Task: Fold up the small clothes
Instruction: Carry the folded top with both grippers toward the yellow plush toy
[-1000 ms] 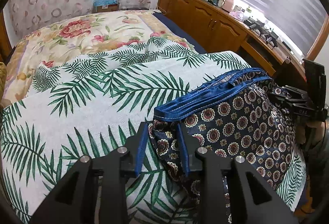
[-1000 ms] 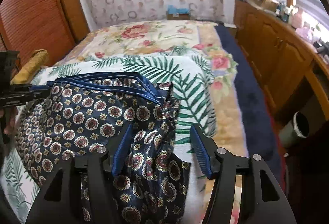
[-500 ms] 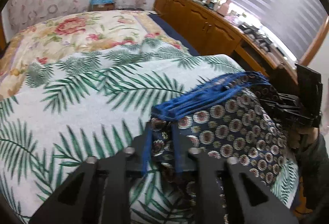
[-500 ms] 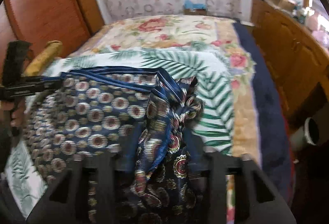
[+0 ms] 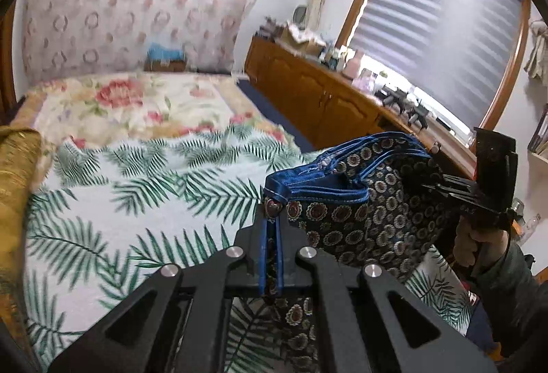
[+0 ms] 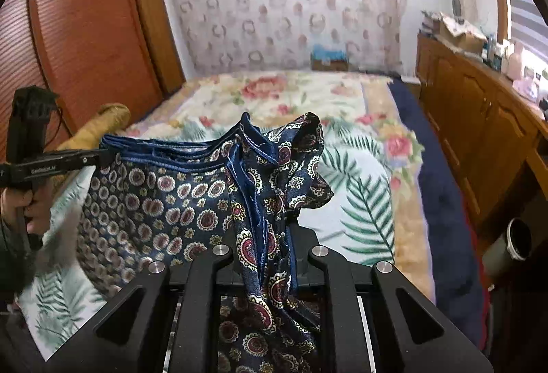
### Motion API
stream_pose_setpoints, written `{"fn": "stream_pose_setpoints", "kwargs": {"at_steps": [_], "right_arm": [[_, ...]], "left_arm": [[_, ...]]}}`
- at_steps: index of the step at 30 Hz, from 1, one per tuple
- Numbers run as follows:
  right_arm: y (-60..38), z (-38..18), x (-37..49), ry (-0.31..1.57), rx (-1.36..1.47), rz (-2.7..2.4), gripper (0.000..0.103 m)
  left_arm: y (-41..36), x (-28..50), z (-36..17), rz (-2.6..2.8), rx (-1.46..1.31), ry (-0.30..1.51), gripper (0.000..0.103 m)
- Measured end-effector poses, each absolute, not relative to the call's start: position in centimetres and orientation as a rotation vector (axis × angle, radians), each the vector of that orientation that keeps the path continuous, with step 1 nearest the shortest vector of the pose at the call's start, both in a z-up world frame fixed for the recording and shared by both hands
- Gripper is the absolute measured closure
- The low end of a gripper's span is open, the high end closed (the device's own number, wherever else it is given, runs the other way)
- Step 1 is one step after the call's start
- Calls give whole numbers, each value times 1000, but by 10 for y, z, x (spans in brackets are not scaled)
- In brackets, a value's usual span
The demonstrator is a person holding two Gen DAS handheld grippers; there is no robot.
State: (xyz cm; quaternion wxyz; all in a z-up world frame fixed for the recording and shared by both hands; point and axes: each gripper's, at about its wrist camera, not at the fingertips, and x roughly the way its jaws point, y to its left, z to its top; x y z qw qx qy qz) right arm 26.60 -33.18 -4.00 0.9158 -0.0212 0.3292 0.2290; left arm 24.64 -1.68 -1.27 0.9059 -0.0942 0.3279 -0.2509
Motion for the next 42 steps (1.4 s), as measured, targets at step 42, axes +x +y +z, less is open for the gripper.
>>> {"fn": "stream_pose_setpoints", "kwargs": {"at_steps": [42], "right_arm": [[-4, 74, 317, 436, -429, 908, 91]], "left_arm": [[217, 117, 1, 2, -329, 386, 102]]}}
